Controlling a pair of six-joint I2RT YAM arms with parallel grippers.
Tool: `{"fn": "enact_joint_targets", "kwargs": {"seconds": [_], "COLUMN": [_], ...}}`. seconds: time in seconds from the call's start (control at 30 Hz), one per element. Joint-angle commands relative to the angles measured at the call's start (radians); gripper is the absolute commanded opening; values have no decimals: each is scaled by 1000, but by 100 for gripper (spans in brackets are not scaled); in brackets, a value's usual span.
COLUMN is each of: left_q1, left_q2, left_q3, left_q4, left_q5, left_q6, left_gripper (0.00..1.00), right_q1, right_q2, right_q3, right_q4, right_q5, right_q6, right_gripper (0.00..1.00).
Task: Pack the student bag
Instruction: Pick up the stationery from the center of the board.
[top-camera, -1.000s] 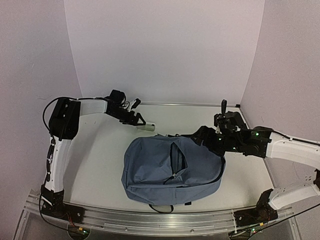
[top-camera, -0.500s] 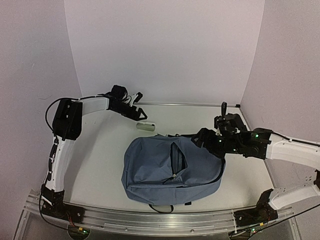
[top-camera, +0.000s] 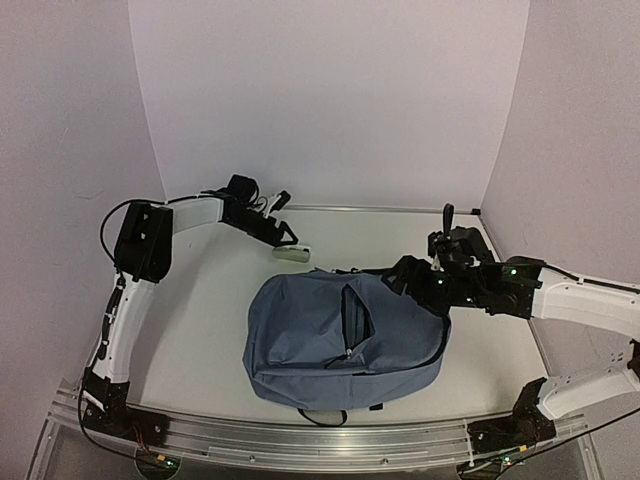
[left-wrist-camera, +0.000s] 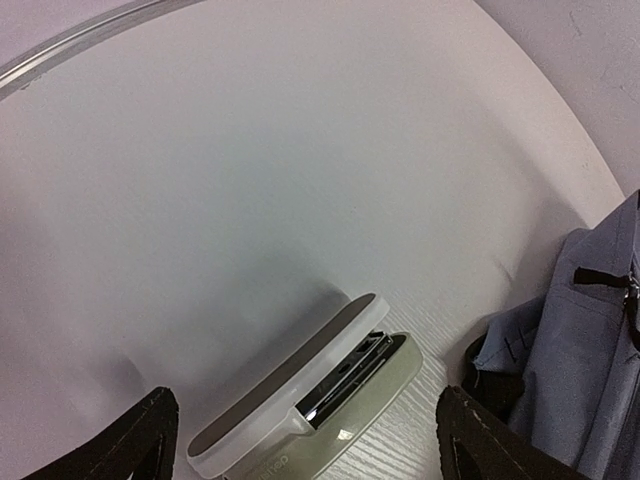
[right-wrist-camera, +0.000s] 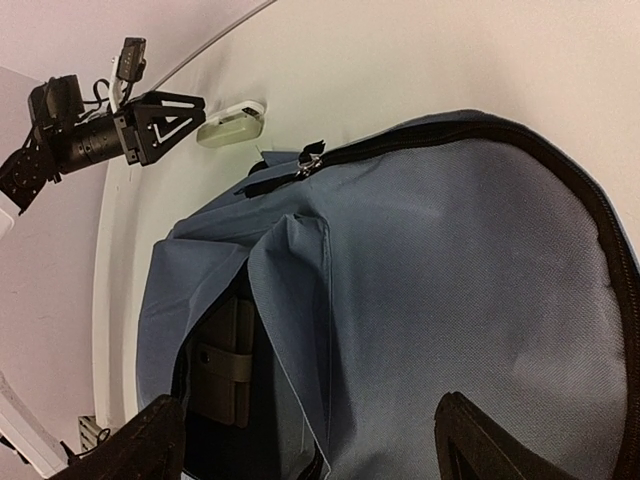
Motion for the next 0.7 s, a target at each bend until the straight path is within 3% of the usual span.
{"fn": "enact_joint_targets", "kwargs": {"seconds": [0.0,0.3,0.67], "left_q1": [-8,-18,-32], "left_q2": [5,29,-34], "left_q3": [44,71,-14], "left_q4": [-20,-93,-90], "left_q5": [36,34,16], "left_q6": [26,63,87], "left_gripper": [89,89,88], "right_q1": [-2,-3,-2], "right_q2": [-8,-4,-15], "right_q3": [-5,-6,-17], "right_q4": [28,33,40], "right_q5": [-2,-11,-14], "right_q6": [7,7,12], "right_gripper": [86,86,86]}}
